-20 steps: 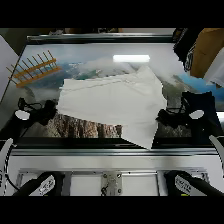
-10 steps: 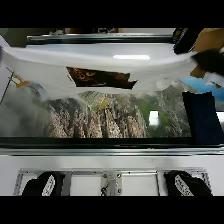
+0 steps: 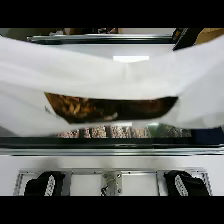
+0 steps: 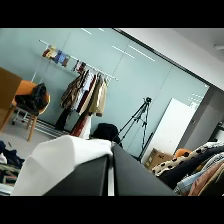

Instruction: Fold the clothes and pants, and hang the long-sleeved shirts on hangers.

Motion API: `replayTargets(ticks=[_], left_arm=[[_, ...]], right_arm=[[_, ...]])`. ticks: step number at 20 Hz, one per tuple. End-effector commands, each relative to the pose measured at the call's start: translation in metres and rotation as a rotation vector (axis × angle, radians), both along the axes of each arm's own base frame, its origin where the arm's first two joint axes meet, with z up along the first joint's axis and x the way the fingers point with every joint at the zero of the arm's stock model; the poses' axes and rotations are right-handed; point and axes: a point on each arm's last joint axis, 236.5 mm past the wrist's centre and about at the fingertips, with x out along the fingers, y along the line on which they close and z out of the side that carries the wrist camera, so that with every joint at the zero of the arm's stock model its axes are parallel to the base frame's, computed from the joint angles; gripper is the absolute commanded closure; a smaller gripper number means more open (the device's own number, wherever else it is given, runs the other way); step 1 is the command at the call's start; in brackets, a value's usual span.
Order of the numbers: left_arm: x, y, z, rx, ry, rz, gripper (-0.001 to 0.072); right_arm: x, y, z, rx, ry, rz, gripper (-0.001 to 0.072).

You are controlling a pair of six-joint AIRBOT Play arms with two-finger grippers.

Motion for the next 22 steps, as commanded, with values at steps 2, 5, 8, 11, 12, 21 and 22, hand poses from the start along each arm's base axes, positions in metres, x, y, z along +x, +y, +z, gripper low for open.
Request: replayTargets(ticks=[2, 5, 8, 11, 12, 21, 22], left_arm=[[0.065, 0.012, -0.068, -0.044, 0.219, -0.015, 0.0701], [0.143, 0.027, -0.168, -0.105, 0.507, -0.037, 0.0701], [0.206, 0.033, -0.278, -0.163, 0.766, -0.06, 0.0701], [0.256, 0.028, -0.386, -0.179, 0.978, -0.077, 0.07], [0.272, 0.029, -0.418, -0.189, 1.022, -0.065, 0.0701], [0.363, 0.046, -0.51, -0.226, 1.141, -0.048, 0.0701], [0.365, 0.045, -0.506, -0.221, 1.151, -0.063, 0.07]], right_arm=[[0.04, -0.01, -0.039, 0.059, 0.181, -0.004, 0.07], [0.118, -0.015, -0.137, 0.083, 0.544, 0.051, 0.0701], [0.188, -0.002, -0.259, 0.102, 0.911, 0.137, 0.07], [0.244, 0.009, -0.371, 0.113, 1.148, 0.166, 0.07], [0.262, 0.009, -0.403, 0.133, 1.188, 0.157, 0.07], [0.336, -0.01, -0.489, 0.201, 1.143, 0.054, 0.07], [0.336, -0.015, -0.486, 0.193, 1.135, 0.044, 0.07]])
